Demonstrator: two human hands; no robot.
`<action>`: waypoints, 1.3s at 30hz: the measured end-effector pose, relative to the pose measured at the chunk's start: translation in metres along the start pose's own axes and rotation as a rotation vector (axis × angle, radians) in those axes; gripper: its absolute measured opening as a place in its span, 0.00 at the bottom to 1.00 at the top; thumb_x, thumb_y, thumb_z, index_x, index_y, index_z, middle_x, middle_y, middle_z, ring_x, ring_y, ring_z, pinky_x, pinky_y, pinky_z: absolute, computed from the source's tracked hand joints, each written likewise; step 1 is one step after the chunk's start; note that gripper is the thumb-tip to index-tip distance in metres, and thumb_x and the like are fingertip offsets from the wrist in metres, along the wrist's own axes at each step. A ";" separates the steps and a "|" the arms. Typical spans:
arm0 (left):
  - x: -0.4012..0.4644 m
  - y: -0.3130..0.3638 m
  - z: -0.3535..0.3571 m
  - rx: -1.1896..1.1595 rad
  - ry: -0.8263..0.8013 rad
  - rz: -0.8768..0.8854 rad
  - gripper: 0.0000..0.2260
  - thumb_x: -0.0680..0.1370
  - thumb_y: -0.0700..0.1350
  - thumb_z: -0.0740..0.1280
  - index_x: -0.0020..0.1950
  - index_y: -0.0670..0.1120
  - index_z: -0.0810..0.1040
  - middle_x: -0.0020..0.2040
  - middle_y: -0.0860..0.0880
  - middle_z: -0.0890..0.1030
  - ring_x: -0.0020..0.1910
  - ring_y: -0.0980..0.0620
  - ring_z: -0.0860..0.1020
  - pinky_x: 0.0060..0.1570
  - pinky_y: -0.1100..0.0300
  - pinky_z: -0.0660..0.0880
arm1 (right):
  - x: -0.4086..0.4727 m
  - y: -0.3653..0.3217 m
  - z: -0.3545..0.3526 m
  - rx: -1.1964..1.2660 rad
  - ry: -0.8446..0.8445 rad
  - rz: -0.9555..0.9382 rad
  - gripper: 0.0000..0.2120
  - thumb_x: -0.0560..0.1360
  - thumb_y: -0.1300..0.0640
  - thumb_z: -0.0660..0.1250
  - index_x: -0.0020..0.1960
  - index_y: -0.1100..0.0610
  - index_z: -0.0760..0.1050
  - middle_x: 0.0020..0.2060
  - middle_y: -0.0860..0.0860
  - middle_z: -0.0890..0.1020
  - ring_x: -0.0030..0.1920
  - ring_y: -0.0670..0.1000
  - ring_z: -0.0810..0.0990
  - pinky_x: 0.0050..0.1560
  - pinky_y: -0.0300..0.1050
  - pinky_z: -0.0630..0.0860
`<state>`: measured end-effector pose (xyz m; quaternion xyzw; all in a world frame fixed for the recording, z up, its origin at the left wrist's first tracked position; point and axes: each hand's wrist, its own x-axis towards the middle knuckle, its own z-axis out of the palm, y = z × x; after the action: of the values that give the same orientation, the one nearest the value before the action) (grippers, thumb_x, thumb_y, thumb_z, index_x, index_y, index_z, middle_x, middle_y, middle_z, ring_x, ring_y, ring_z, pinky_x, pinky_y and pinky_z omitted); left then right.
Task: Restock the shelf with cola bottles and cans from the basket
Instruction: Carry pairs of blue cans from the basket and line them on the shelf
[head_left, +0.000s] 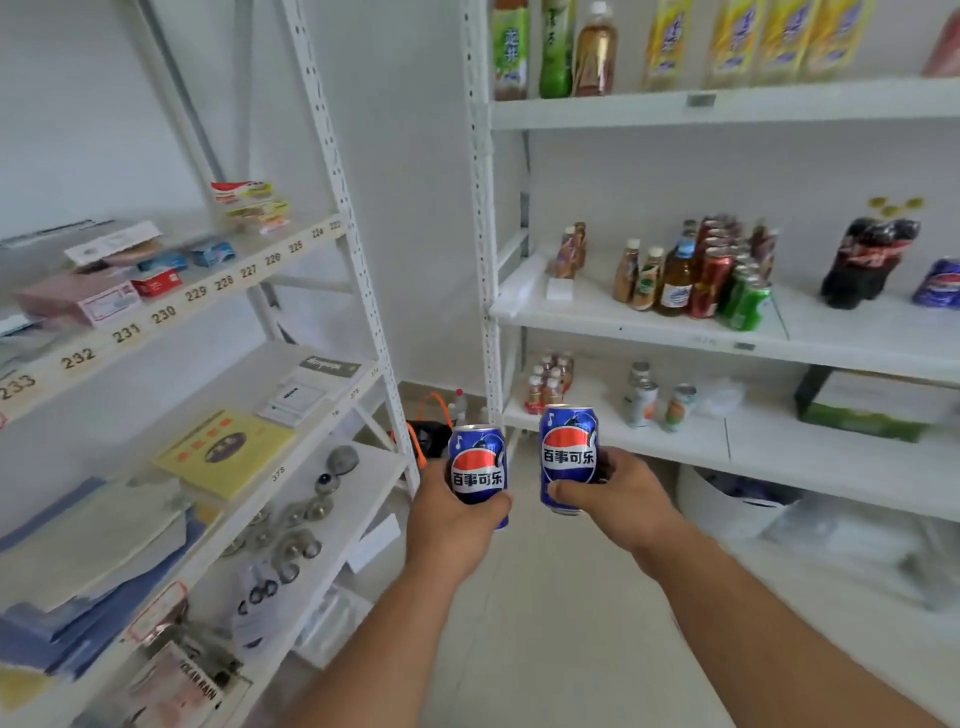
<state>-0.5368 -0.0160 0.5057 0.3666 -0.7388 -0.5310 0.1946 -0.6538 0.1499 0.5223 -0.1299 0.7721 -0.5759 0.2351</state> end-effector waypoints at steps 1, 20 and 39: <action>-0.001 0.004 0.010 -0.003 -0.029 0.017 0.24 0.68 0.44 0.82 0.58 0.55 0.76 0.49 0.55 0.84 0.45 0.58 0.83 0.44 0.57 0.83 | -0.007 0.001 -0.011 0.010 0.035 0.006 0.22 0.70 0.60 0.81 0.61 0.53 0.80 0.51 0.46 0.86 0.49 0.45 0.85 0.42 0.34 0.77; -0.063 0.121 0.286 0.020 -0.417 0.179 0.28 0.67 0.49 0.84 0.62 0.54 0.75 0.51 0.57 0.83 0.48 0.57 0.83 0.52 0.50 0.85 | -0.049 0.075 -0.295 0.105 0.462 0.065 0.24 0.70 0.59 0.81 0.64 0.54 0.79 0.51 0.48 0.86 0.51 0.47 0.85 0.47 0.40 0.79; -0.037 0.193 0.500 0.064 -0.528 0.189 0.28 0.67 0.48 0.83 0.62 0.54 0.74 0.51 0.58 0.83 0.48 0.59 0.83 0.46 0.61 0.79 | 0.028 0.113 -0.479 0.115 0.577 0.133 0.24 0.71 0.60 0.81 0.62 0.51 0.75 0.51 0.45 0.84 0.49 0.45 0.82 0.40 0.36 0.76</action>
<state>-0.9153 0.3651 0.5086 0.1510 -0.8112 -0.5640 0.0325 -0.9156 0.5680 0.5178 0.1038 0.7799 -0.6151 0.0501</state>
